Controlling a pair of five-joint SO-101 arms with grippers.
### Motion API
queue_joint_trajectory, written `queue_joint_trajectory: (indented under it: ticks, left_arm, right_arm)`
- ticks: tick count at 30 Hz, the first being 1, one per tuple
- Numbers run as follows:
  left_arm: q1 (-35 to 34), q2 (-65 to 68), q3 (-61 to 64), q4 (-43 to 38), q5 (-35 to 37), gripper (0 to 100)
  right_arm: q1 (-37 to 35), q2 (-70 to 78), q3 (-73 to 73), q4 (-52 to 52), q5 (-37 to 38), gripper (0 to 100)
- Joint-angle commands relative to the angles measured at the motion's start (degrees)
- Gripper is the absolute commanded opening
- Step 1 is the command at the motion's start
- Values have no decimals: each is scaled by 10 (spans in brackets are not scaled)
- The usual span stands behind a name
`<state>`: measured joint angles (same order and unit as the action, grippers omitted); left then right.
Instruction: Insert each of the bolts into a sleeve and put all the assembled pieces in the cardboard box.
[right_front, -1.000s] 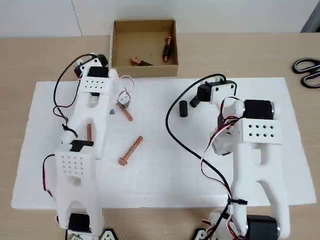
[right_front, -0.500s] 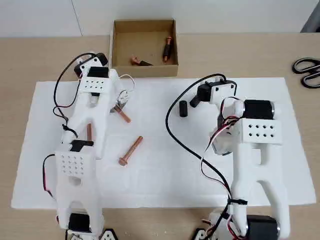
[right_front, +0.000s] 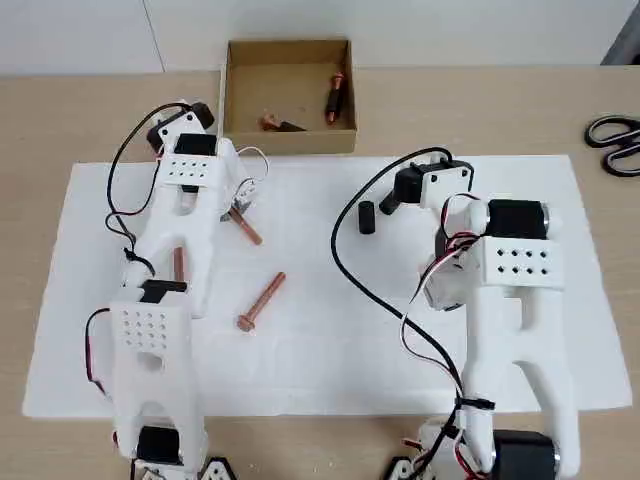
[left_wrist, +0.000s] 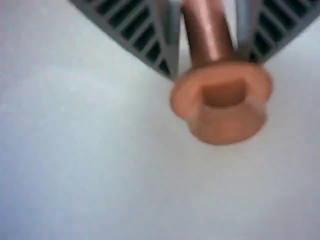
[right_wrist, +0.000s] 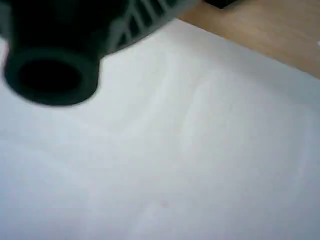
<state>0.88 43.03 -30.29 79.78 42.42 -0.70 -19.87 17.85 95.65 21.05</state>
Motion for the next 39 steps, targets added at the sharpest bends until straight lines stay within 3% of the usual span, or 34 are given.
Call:
queue_joint_trajectory:
  ticks: [1,27,31,39]
  left_arm:
    - [-3,-3,-15,-22,1,70]
    - [-3,-2,-14,-34,3,68]
    - [-2,-1,-14,-34,2,7]
    - [1,24,-22,-38,1,6]
  right_arm:
    - [2,-21,-3,-3,-5,5]
    - [2,-21,-3,-3,-7,5]
    - [2,-21,-3,-3,-7,5]
    - [4,-21,-3,-3,-6,5]
